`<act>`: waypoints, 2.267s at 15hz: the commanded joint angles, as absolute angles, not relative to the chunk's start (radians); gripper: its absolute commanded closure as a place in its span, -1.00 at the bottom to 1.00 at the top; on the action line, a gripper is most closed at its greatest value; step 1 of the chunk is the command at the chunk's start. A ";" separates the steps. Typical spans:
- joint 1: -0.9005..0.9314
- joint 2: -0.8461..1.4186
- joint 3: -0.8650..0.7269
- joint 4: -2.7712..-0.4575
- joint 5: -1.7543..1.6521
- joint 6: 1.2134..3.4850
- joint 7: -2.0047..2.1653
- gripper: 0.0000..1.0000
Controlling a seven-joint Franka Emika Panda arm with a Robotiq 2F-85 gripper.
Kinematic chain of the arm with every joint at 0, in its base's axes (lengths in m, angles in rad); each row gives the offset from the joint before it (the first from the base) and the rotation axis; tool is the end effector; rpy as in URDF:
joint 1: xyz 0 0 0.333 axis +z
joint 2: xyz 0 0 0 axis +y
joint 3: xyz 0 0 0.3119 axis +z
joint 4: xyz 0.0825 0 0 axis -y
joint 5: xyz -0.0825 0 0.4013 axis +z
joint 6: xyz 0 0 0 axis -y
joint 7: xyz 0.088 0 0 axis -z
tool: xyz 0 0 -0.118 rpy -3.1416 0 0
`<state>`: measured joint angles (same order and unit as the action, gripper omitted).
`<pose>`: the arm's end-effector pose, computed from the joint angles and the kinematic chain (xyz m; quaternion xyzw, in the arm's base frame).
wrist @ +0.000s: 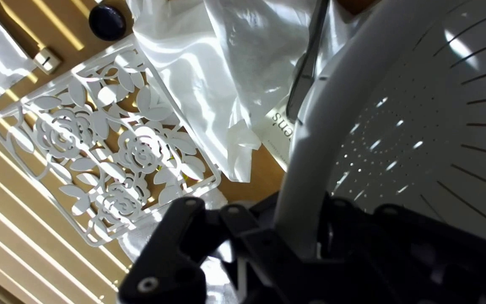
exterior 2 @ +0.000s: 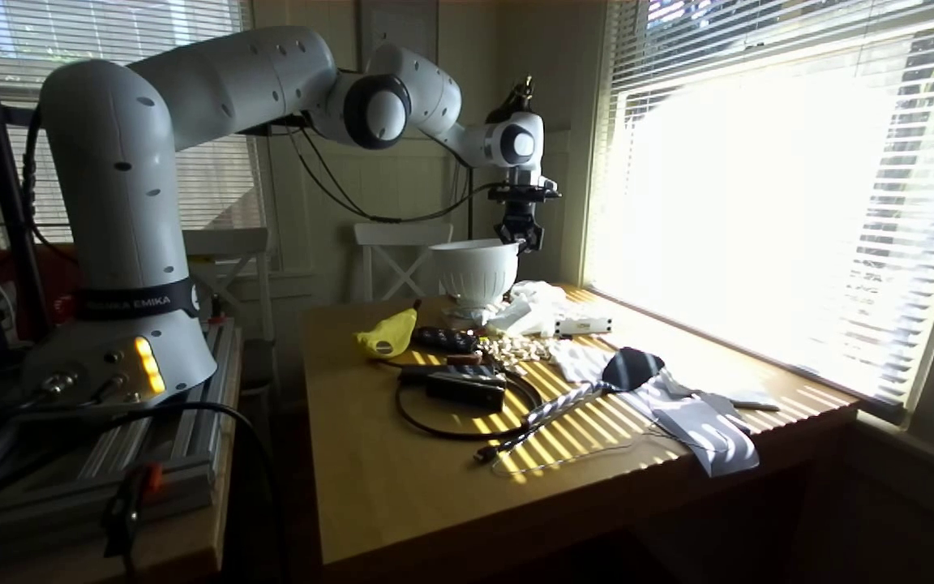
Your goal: Move the colander to the left
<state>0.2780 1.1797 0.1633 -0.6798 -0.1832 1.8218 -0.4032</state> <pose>0.7658 0.2712 0.2233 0.9219 0.3869 -0.0149 0.0125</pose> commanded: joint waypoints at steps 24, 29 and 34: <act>0.332 1.309 0.121 -0.454 -0.125 1.891 -0.638 0.97; 0.317 1.324 0.137 -0.445 -0.088 1.877 -0.671 0.97; 0.299 1.336 0.124 -0.441 -0.073 1.850 -0.643 0.97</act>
